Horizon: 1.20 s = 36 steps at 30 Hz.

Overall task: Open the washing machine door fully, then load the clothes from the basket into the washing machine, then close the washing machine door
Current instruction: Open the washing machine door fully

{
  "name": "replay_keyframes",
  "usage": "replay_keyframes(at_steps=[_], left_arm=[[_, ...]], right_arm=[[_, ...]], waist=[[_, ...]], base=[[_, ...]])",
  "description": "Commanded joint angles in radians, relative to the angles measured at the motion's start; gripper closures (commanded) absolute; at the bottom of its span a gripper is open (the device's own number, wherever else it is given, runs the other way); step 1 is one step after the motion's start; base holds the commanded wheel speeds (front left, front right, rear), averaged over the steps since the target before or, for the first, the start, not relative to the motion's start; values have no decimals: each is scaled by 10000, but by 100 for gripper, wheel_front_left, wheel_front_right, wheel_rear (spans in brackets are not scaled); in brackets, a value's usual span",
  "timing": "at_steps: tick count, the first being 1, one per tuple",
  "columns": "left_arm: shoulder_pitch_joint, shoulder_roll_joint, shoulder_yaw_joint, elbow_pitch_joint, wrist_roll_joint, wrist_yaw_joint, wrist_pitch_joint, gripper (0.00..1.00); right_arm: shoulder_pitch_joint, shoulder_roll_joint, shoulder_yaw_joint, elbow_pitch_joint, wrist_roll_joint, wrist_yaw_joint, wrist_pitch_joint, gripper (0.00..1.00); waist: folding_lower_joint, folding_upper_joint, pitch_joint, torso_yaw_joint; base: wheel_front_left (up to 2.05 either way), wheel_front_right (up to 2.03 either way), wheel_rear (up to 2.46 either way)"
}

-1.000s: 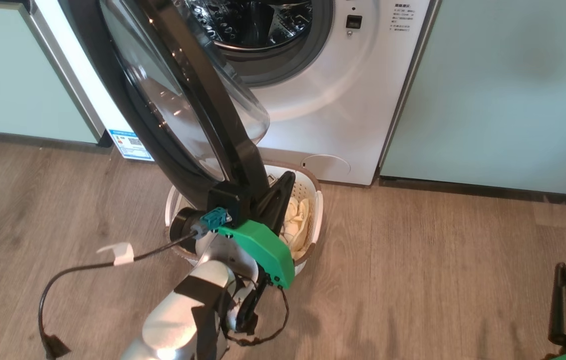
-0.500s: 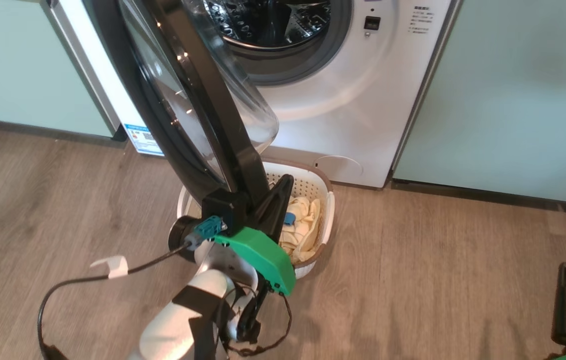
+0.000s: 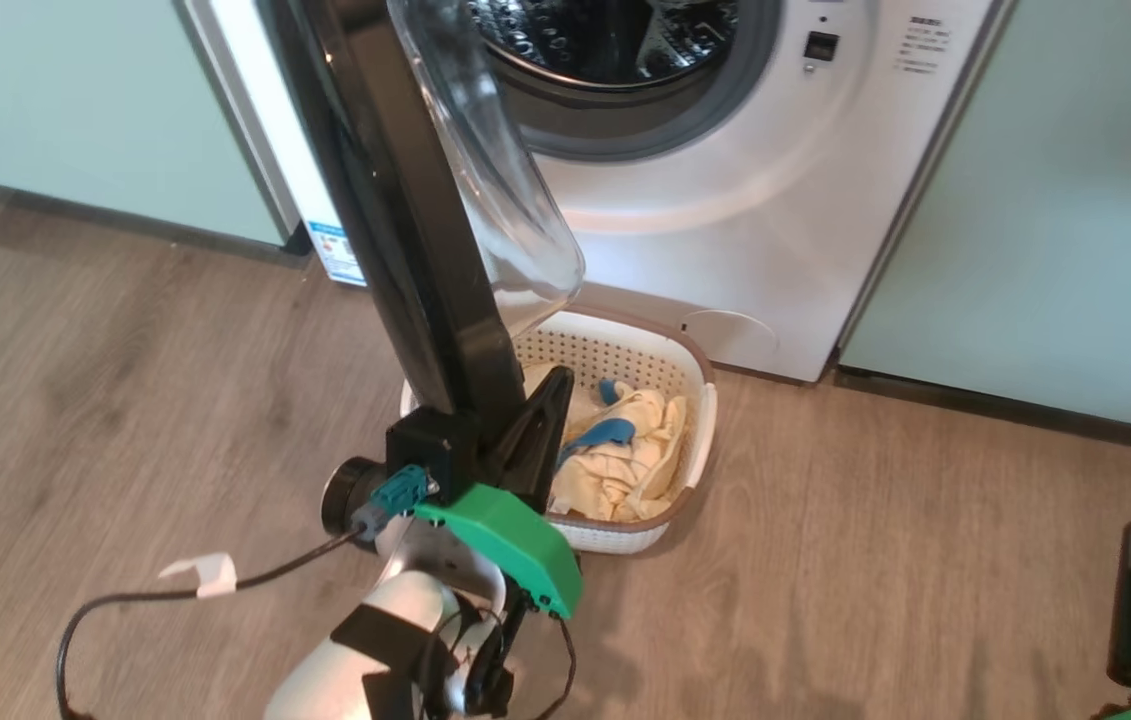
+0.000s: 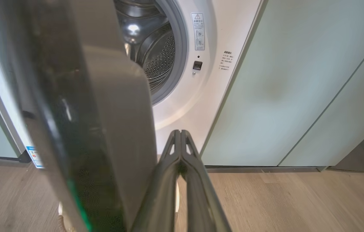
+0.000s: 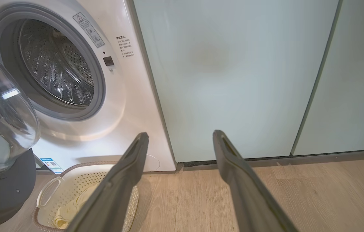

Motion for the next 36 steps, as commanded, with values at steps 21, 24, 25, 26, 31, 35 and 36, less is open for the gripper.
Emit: replay_keyframes(at_steps=[21,24,25,26,31,35,36], left_arm=[[765,1102,1124,-1017,126,828,-437,100],[908,1256,1379,-1070,59,965,-493,100],[942,1306,1475,-1085,35,1014,-521,100],[942,1306,1475,-1085,35,1014,-521,100],[1077,1566,2003,-1052,-126,1224,-641,100],[1158,1764,2386,-1004,-240,1370,-709,100],[1162,1830,2469,-973,-259,1389,-714,100]], right_arm=[[-517,-181,395,-432,1,-29,112,0],[-529,-181,407,-409,18,-29,110,0],[-538,-181,407,-403,25,-29,106,0],[-538,-181,407,-403,25,-29,106,0],[-563,-181,454,-366,56,-29,102,0],[-571,-181,437,-370,80,-29,117,0],[-566,-181,429,-376,83,-29,123,0]], waist=[[0,0,-10,1577],[0,0,-7,1727],[0,0,-3,1770],[0,0,-3,1770],[0,0,-18,1917],[0,0,-23,1993],[0,0,-28,2009]], base=[[0,0,0],[0,0,0],[0,0,0],[0,0,0],[0,0,0],[0,0,0],[0,0,0]])
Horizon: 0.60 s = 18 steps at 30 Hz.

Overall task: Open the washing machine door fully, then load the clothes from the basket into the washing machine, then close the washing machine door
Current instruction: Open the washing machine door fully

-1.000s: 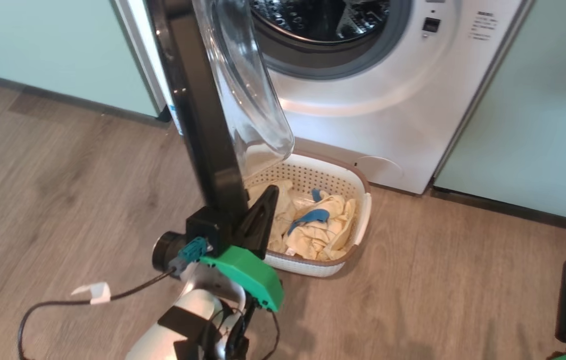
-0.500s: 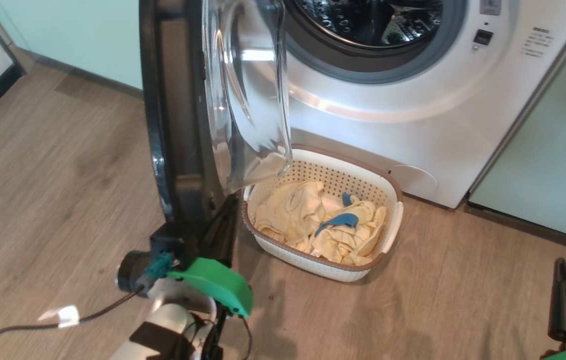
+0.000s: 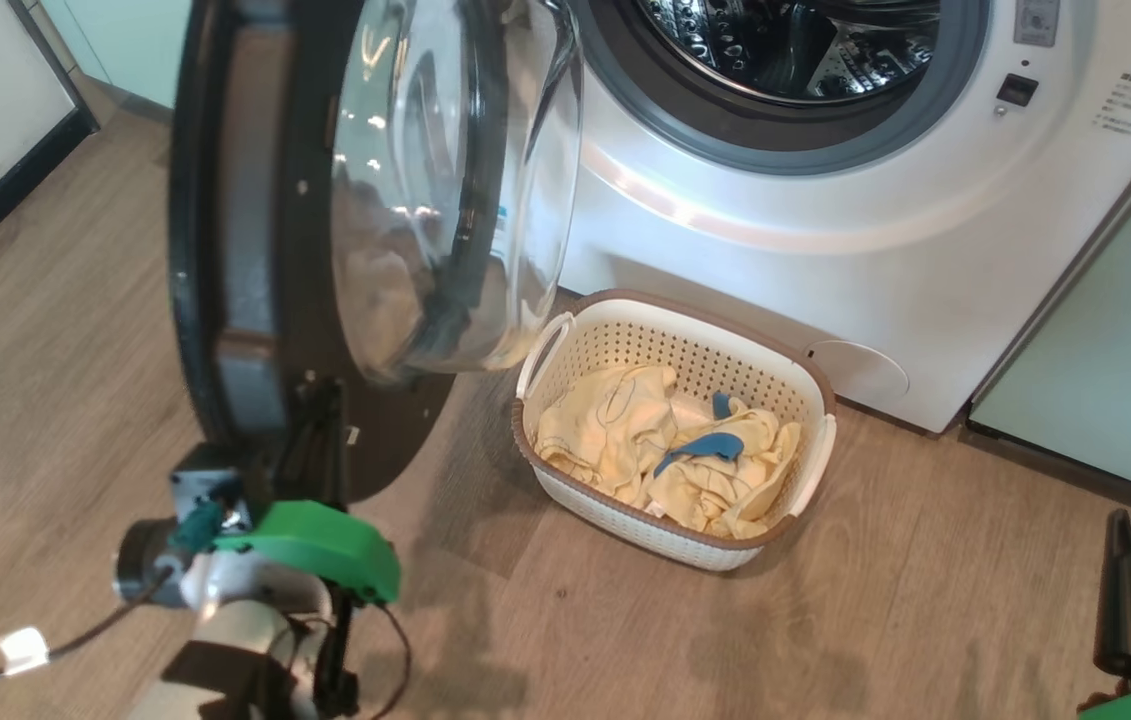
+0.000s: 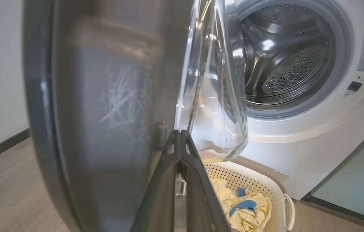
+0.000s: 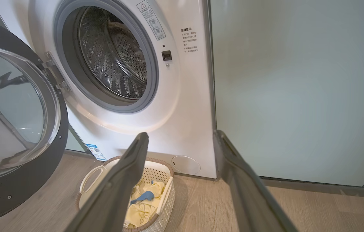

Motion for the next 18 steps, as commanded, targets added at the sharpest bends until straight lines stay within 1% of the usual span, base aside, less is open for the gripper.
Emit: replay_keyframes(at_steps=[1,9,18], left_arm=[[-306,363,619,-282,-44,79,-152,100],[-466,832,1363,191,-345,177,-175,100],[-1003,1195,1913,1098,-639,18,-332,100]], right_arm=[[-390,-181,200,-332,85,-29,30,0],[-325,-181,151,-425,54,-29,146,0],[-278,-181,67,-565,18,-29,292,0]], waist=[[0,0,-9,19],[0,0,-12,55],[0,0,70,105]], base=[[0,0,0],[0,0,0],[0,0,0]])
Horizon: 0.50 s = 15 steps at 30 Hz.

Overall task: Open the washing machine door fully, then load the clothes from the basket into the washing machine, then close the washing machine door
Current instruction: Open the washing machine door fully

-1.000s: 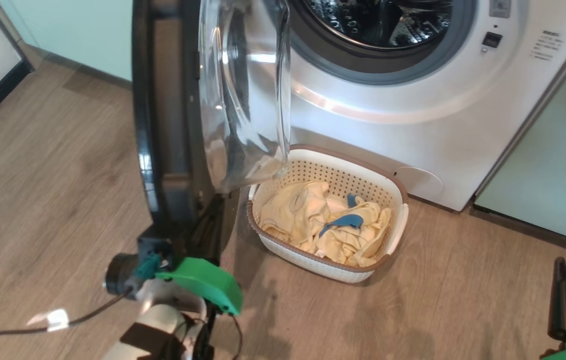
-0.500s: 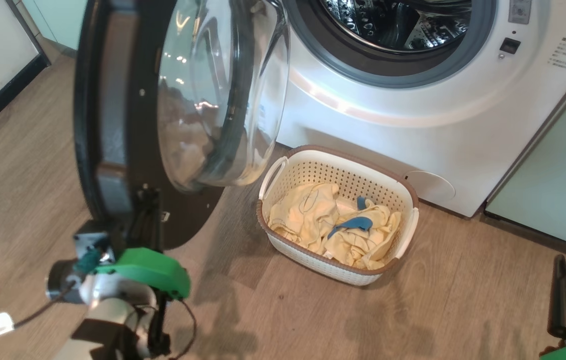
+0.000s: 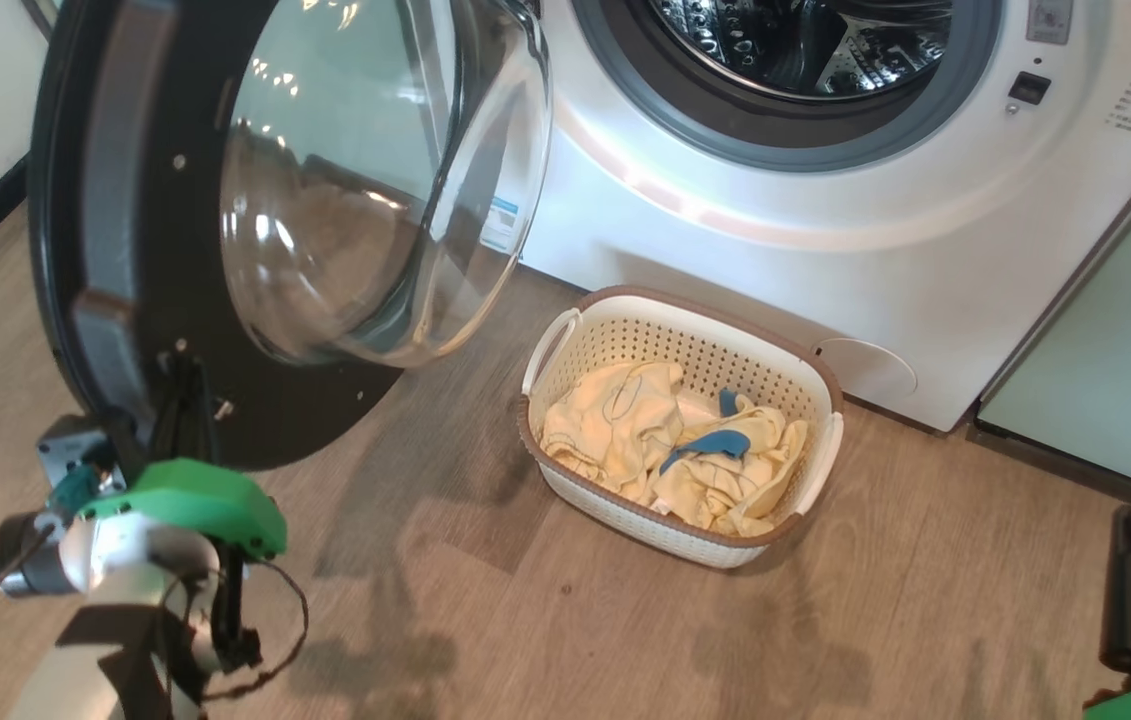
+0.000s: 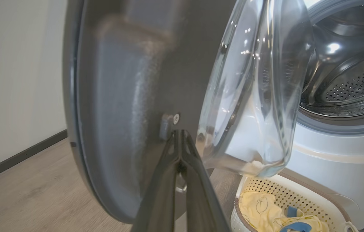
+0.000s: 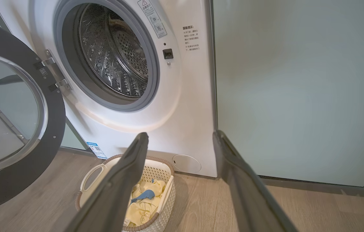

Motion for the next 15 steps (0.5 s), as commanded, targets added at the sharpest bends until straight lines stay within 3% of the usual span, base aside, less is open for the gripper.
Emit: replay_keyframes(at_steps=[1,15], left_arm=[[-752,455,565,-36,-39,-23,-135,100],[-2367,738,1197,2216,-378,-568,-504,100]], right_arm=[[-274,-181,176,-376,0,-29,50,0],[-361,-181,233,-695,-156,-29,270,0]], waist=[[0,0,19,24],[0,0,504,-30]], base=[[0,0,0],[0,0,0]])
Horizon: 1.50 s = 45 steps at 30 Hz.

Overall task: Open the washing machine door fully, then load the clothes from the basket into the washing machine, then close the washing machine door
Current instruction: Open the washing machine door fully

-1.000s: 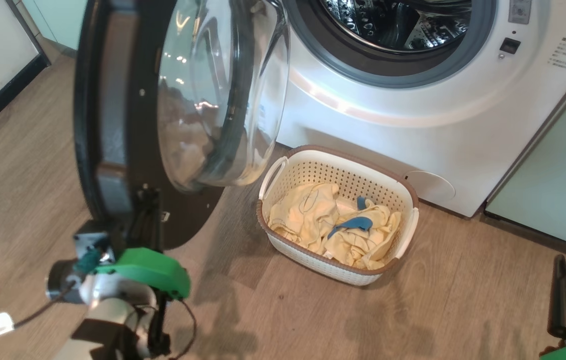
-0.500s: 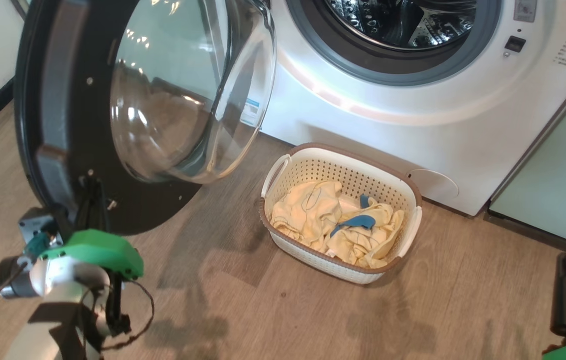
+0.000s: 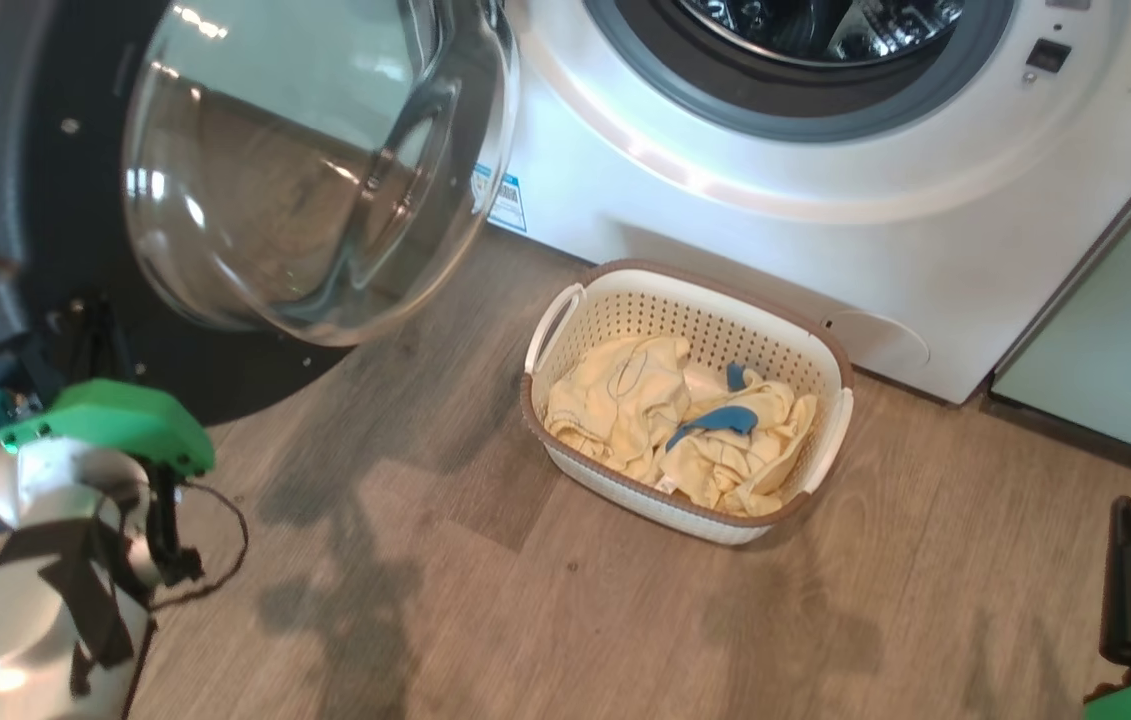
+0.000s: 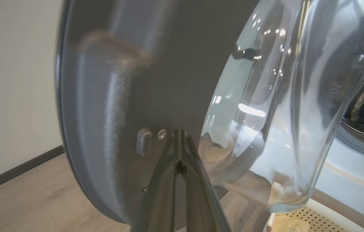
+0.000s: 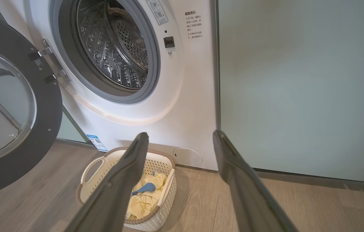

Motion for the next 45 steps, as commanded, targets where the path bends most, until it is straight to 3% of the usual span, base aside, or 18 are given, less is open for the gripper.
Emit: replay_keyframes(at_steps=[1,13,24,32,45], left_arm=[[-741,545,566,26,-28,-77,-117,100],[-2312,700,1102,2035,88,-487,-219,100],[-2845,570,1774,2498,765,-768,-224,100],[-2318,219,2433,1916,1222,-1038,-225,100],[-231,-795,3015,-467,2100,-1388,-225,100]], right_arm=[[-375,-181,181,-429,-60,-29,42,0],[-586,-184,77,-761,-218,-29,269,0],[-764,-231,150,-752,-236,-29,304,0],[-790,-225,150,-667,-220,-29,240,0],[-698,-196,69,-507,-217,-29,89,0]], waist=[[0,0,117,-21],[0,0,652,-19],[0,0,857,-21],[0,0,788,-85],[0,0,341,-168]], base=[[0,0,0],[0,0,0],[0,0,0],[0,0,0],[0,0,0]])
